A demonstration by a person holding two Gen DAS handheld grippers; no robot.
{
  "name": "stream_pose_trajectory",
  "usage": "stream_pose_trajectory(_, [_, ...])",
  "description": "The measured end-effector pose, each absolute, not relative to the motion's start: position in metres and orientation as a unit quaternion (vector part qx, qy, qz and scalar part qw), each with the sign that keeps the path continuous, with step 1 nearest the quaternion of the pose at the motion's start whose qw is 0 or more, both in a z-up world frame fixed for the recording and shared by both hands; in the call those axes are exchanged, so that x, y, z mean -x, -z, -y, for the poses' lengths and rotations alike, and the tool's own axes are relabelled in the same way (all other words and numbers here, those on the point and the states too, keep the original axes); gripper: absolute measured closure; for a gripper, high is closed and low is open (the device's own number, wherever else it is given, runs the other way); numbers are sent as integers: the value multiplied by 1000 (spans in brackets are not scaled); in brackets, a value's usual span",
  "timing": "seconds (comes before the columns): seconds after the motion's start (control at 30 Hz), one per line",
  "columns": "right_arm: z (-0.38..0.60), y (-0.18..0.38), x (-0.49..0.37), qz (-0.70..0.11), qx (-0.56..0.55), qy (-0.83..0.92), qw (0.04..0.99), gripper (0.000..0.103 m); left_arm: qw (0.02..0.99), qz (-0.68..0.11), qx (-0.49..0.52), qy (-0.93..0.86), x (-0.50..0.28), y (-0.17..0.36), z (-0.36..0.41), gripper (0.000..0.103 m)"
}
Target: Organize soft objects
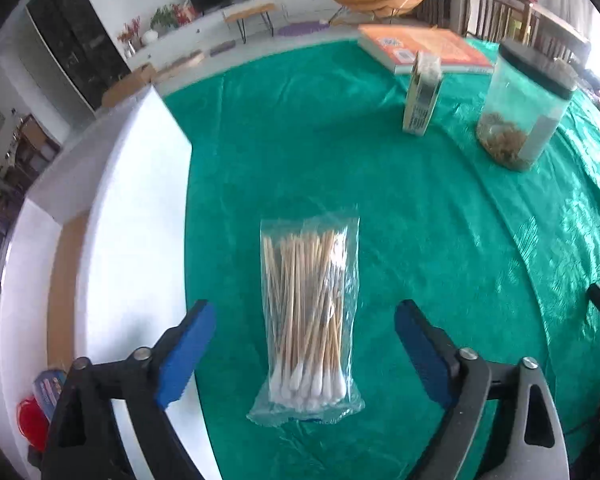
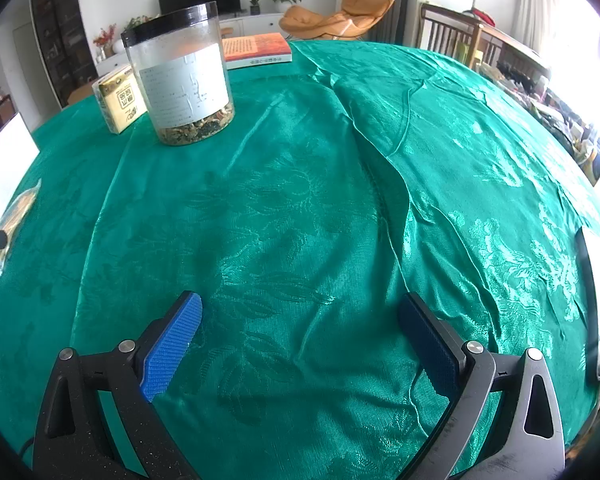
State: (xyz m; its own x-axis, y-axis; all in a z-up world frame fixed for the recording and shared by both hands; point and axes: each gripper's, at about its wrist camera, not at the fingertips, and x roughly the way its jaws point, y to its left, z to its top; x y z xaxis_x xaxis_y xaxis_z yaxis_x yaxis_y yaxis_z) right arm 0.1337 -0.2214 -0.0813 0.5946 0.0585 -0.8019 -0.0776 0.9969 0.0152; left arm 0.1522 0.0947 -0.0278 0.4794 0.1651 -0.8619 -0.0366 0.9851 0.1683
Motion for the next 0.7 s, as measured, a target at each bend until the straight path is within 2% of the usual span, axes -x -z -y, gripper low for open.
stream_pose_trajectory(0.17, [221, 81, -134, -449, 11, -38, 893, 3, 891, -451, -55, 9, -211, 4, -53, 8])
stream_pose_trajectory(0.4, [222, 81, -134, -449, 11, -38, 893, 3, 895, -439, -81, 5, -313, 31, -20, 10])
stream_pose_trajectory(0.47, [222, 81, -134, -449, 11, -38, 893, 3, 892, -447, -67, 1, -328, 42, -26, 39])
stream_pose_trajectory(0.5, [222, 81, -134, -449, 11, -38, 893, 3, 889, -455, -48, 11, -330, 46, -32, 75])
stream_pose_trajectory(0.6, [222, 81, -134, -449, 10, -38, 893, 3, 891, -453, 10, 13, -314, 44, -47, 79])
stream_pose_trajectory(0.7, [222, 81, -134, -449, 9, -39, 893, 3, 883, -465, 40, 47, -267, 38, -51, 79])
